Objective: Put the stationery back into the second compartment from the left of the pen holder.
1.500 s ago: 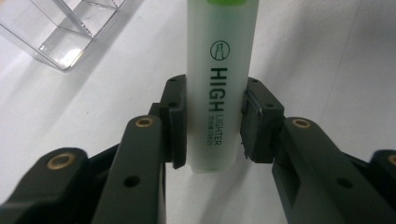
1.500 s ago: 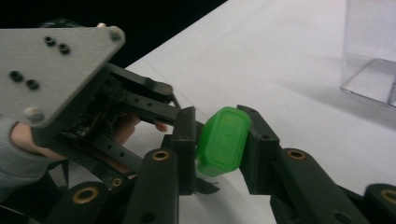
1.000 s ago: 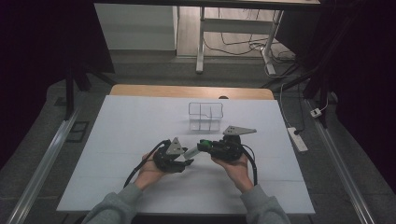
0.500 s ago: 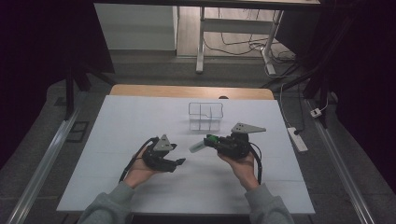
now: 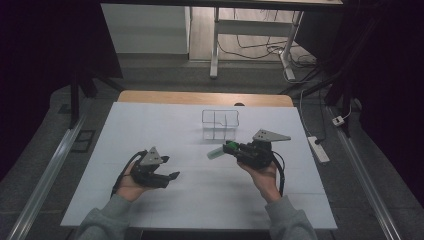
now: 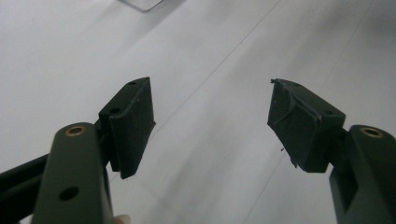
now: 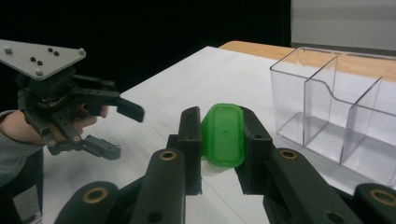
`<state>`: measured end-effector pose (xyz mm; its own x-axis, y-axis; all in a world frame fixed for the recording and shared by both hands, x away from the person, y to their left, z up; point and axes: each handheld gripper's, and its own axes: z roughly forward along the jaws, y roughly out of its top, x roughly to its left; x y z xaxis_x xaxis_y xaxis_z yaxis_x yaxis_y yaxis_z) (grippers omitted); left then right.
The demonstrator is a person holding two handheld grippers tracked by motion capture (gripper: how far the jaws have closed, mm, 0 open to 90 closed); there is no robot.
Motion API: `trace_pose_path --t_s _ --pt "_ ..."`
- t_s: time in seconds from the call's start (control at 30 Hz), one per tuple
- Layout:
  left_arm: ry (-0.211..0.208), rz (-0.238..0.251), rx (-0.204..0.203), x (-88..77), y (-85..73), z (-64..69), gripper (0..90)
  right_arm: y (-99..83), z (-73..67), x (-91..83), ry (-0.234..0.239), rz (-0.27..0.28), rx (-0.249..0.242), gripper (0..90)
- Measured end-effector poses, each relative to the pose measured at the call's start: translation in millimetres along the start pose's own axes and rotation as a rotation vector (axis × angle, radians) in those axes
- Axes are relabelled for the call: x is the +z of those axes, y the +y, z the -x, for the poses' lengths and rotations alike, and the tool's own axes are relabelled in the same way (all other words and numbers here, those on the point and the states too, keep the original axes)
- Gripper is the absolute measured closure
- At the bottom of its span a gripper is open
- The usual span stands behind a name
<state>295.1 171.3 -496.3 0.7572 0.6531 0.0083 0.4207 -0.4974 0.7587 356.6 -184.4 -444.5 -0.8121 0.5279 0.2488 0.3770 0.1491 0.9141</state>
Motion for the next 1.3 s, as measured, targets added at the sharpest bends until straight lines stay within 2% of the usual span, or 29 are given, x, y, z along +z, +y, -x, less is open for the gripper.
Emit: trace_pose_path --t_s 0.07,0.43,0.9,1.3 --pt "0.006 0.005 -0.010 -4.8 -6.5 -2.1 31.0 1.1 0.8 -1.1 -0.007 0.006 -0.002 73.7" --pt "0.036 0.006 -0.036 -17.7 -20.6 -10.7 30.4 14.0 3.2 -8.0 -0.024 0.035 -0.017 73.7" --pt "0.055 -0.007 -0.053 -24.8 -37.0 -15.9 29.9 34.5 8.9 -6.8 -0.049 0.061 -0.021 73.7" --pt "0.053 -0.019 -0.066 -22.5 -41.1 -19.8 29.9 52.5 19.4 -1.0 -0.089 0.076 -0.026 73.7"
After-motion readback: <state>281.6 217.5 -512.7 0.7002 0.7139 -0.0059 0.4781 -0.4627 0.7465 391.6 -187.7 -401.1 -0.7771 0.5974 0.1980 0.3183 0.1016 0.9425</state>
